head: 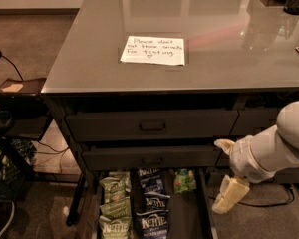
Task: Pick green rice chip bag from bottom drawer and place on counter
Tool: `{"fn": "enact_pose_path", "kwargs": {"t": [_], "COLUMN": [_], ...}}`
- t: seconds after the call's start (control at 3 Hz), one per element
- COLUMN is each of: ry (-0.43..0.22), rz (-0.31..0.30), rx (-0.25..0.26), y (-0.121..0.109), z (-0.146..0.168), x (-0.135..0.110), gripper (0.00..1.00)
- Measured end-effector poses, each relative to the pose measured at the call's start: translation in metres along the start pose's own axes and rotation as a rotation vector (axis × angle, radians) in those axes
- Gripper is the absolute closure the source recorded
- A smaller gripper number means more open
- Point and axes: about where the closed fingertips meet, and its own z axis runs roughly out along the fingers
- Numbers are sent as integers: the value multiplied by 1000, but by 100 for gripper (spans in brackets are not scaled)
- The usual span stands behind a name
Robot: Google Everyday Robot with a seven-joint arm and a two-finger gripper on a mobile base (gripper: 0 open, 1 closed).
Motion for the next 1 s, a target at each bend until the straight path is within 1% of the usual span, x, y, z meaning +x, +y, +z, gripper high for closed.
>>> {"fn": "enact_pose_path", "kwargs": {"t": [0.33, 0.67, 1.0], "ry": [37, 26, -18], "rz": [-27, -56, -67], "rx": [-10, 3, 7], "y": [-13, -35, -54], "z": [46, 104, 158], "x": [32, 67, 94], "gripper": [0, 0, 0]}}
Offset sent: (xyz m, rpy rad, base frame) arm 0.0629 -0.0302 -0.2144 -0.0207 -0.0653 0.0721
